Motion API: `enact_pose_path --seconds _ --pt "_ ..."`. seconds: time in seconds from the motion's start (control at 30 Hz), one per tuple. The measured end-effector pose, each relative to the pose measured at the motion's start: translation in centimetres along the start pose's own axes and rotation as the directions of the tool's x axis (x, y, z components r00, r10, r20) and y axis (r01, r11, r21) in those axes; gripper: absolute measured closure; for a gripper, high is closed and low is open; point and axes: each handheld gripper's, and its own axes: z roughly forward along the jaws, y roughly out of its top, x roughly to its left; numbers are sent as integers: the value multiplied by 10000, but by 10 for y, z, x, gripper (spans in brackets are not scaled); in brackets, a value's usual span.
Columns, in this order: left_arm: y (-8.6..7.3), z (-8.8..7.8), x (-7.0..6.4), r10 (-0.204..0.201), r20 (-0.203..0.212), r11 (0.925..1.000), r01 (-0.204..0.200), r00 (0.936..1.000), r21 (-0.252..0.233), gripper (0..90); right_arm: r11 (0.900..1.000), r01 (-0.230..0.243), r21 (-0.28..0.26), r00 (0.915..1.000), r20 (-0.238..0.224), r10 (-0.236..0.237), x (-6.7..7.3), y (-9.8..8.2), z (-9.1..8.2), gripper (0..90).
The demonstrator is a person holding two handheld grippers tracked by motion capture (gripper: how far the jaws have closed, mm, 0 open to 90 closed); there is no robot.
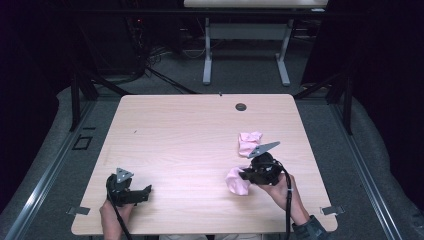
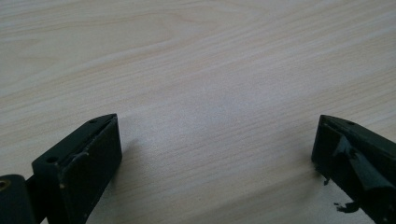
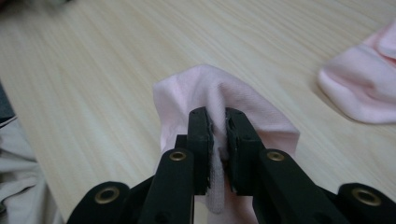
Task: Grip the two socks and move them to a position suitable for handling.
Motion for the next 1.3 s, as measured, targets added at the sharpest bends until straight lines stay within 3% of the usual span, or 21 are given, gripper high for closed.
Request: enact_pose_path --seconds 0.23,0.47,0.67,0.7,0.73,0.77,0.8,0.87,0.93,0.97,1.03,1.13,1.3 --pt "0 0 0 0 -2 10000 0 10000 1 16 9958 717 561 9945 -804 -671 29 5 18 808" --pt "0 0 0 -8 0 10000 8 10000 2 16 9862 1301 1024 9802 -1628 -1124 57 1 43 805" --pt "0 0 0 -12 2 10000 12 10000 3 16 9762 1464 1601 9756 -1867 -1157 61 -4 60 796" --pt "0 0 0 -10 2 10000 10 10000 0 16 9728 1583 1691 9750 -1827 -1269 60 -4 61 773" --pt "0 0 0 -6 3 10000 6 10000 5 16 9765 1446 1598 9743 -1951 -1124 61 -5 62 723" --pt "0 0 0 -9 2 10000 9 10000 2 16 9801 1378 1427 9744 -1969 -1084 60 -5 60 576" --pt "0 0 0 -9 2 10000 9 10000 3 16 9801 1378 1427 9744 -1969 -1084 60 -5 60 576" --pt "0 0 0 -12 1 10000 12 10000 0 16 9844 1401 1063 9740 -1934 -1178 56 -3 52 426" --pt "0 0 0 -11 2 10000 11 10000 2 16 9886 1234 865 9818 -1554 -1090 45 2 40 246" --pt "0 0 0 -16 3 10000 16 10000 -2 16 9886 1234 865 9818 -1554 -1090 45 2 40 246" --pt "0 0 0 -12 0 10000 12 10000 -1 16 9924 1012 704 9885 -1201 -923 35 5 34 156" --pt "0 0 0 -8 0 10000 8 10000 -1 16 9963 706 486 9958 -618 -676 11 12 27 99" --pt "0 0 0 -9 1 10000 9 10000 -1 16 9986 208 489 9996 188 -217 -27 22 25 11"
